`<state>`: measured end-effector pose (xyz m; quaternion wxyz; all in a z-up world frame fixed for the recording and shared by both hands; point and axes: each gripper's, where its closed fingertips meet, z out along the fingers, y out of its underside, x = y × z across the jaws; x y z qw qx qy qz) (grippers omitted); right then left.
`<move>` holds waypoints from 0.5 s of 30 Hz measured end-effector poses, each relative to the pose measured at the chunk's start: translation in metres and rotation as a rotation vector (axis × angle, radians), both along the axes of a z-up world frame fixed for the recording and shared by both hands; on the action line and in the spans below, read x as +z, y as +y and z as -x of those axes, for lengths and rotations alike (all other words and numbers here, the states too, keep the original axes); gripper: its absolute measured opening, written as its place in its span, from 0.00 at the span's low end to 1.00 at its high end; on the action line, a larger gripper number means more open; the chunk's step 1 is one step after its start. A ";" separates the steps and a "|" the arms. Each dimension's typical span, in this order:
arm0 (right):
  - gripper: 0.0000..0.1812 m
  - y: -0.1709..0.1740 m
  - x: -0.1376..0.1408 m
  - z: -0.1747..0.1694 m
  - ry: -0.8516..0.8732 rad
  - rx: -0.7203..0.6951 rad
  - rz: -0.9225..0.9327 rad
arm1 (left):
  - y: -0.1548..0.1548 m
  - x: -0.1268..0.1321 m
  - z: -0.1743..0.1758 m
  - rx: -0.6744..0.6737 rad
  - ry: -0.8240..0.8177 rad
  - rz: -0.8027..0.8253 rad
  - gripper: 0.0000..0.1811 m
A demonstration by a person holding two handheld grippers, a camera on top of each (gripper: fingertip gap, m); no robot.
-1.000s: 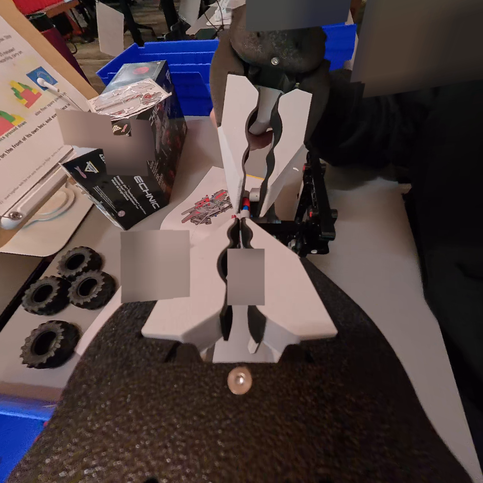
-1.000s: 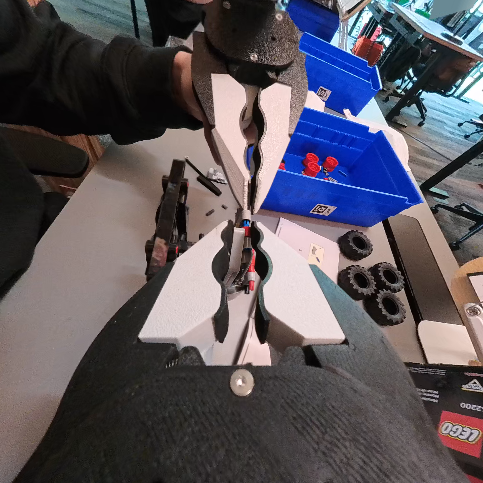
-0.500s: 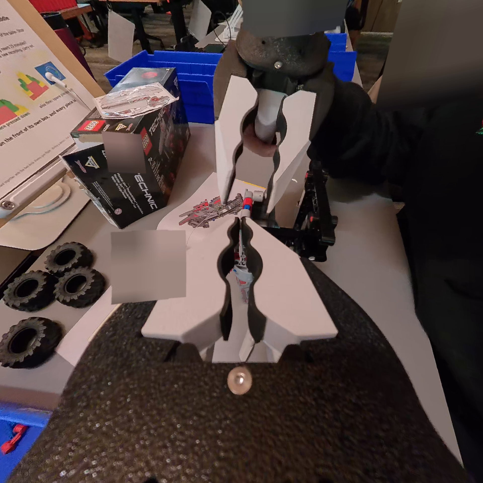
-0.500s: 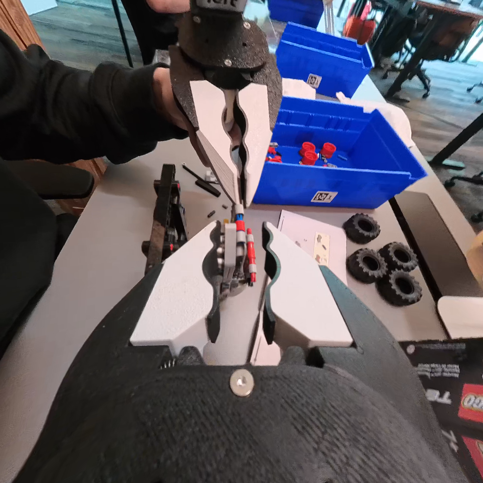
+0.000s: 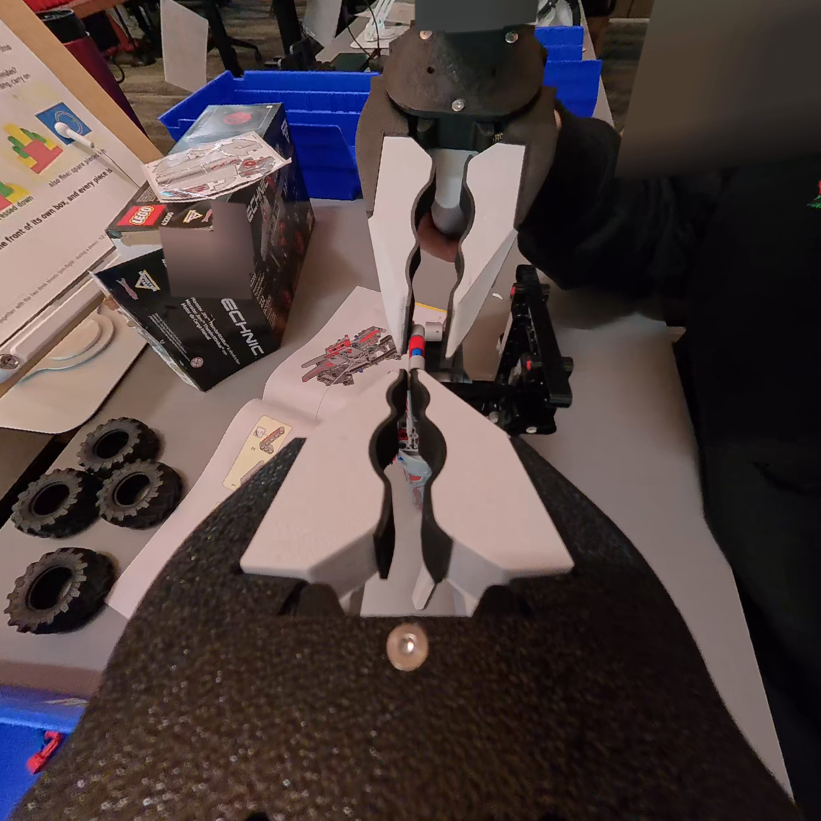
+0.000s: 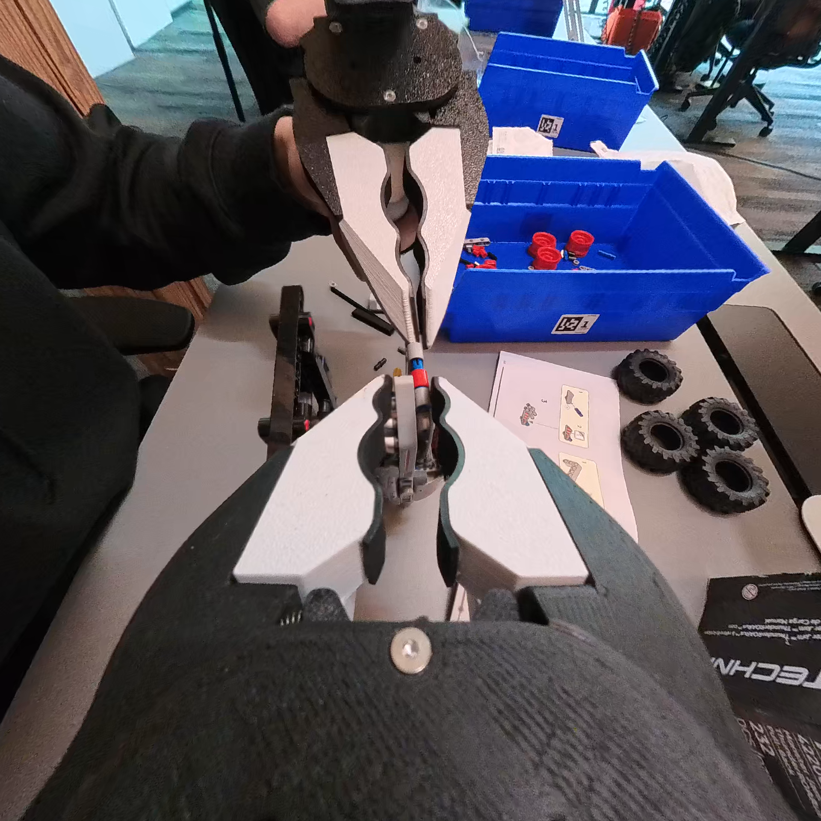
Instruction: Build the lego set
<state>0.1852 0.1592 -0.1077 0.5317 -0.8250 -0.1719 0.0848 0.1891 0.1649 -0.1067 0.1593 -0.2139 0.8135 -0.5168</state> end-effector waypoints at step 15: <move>0.08 0.003 -0.001 0.001 -0.073 0.046 -0.049 | 0.001 -0.002 0.000 -0.016 0.113 0.102 0.00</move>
